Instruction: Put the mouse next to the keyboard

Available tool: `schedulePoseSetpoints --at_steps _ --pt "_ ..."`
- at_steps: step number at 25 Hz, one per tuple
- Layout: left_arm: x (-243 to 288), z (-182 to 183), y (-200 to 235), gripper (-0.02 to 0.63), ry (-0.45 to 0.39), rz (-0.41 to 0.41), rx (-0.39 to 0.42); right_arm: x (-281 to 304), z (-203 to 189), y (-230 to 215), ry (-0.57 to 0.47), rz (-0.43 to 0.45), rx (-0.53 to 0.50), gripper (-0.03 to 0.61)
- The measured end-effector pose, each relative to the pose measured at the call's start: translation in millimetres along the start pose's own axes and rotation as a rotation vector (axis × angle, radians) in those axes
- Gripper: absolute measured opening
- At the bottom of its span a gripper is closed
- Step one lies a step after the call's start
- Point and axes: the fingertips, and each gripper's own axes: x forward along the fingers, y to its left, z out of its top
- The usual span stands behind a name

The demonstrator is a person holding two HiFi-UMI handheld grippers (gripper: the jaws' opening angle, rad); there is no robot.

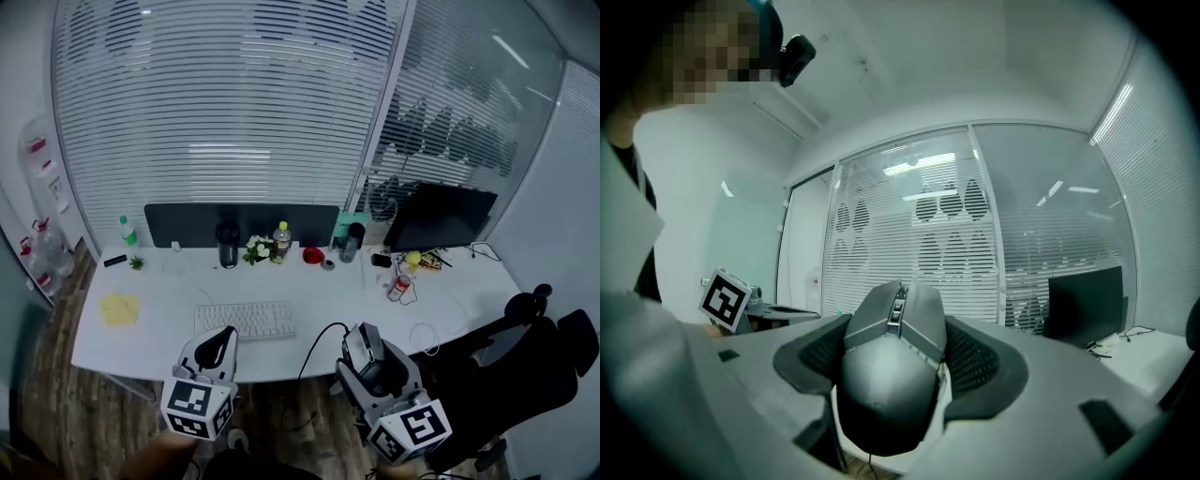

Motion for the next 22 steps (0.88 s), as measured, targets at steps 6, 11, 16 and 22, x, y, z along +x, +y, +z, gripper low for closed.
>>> schedulePoseSetpoints --at_steps 6,11,16,22 --pt "11 7 47 0.028 -0.016 -0.034 -0.040 53 8 20 0.013 -0.003 -0.013 0.304" --pt "14 8 79 0.028 -0.022 -0.044 -0.034 89 10 38 0.013 0.002 -0.017 0.304" --pt "14 2 93 0.028 -0.017 -0.064 -0.051 111 7 54 0.028 0.024 -0.022 0.304" --pt "17 -11 108 0.028 -0.006 -0.041 -0.082 127 2 63 0.051 0.065 -0.033 0.304"
